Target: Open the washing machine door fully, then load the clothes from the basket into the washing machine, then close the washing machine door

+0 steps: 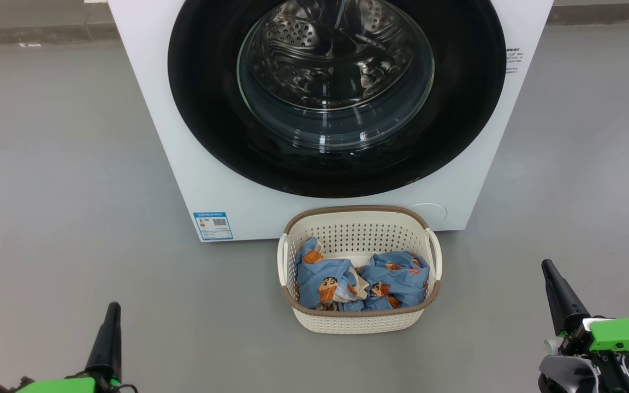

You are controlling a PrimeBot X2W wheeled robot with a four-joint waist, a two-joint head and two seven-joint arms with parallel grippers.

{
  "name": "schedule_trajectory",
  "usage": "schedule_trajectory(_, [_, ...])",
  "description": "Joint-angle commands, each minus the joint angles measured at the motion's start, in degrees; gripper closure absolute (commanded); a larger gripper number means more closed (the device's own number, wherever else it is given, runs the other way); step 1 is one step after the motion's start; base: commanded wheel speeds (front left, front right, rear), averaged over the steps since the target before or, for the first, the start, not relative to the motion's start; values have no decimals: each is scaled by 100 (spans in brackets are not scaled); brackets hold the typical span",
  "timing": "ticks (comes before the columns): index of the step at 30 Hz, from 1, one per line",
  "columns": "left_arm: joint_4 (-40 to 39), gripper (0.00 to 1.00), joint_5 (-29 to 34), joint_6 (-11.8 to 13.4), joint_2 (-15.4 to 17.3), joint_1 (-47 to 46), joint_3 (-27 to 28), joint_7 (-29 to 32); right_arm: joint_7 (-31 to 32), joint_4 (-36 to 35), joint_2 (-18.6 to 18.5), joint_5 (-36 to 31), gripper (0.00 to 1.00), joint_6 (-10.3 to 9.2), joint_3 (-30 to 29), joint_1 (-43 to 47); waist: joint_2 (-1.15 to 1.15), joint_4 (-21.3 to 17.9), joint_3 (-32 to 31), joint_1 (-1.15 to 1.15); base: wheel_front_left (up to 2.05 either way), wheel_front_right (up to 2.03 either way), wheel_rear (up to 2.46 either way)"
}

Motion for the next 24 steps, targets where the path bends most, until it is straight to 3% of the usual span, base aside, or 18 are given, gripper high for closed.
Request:
schedule_trajectory(1, [-167,100,73,-5,76,-250,190,27,-28,-173,-113,21,100,34,114,-210,0,0,0,0,0,0,0])
schedule_trajectory(24, [-167,100,80,-5,70,-250,199,33,-38,-176,-122,32,100,34,126,-210,0,0,0,0,0,0,0])
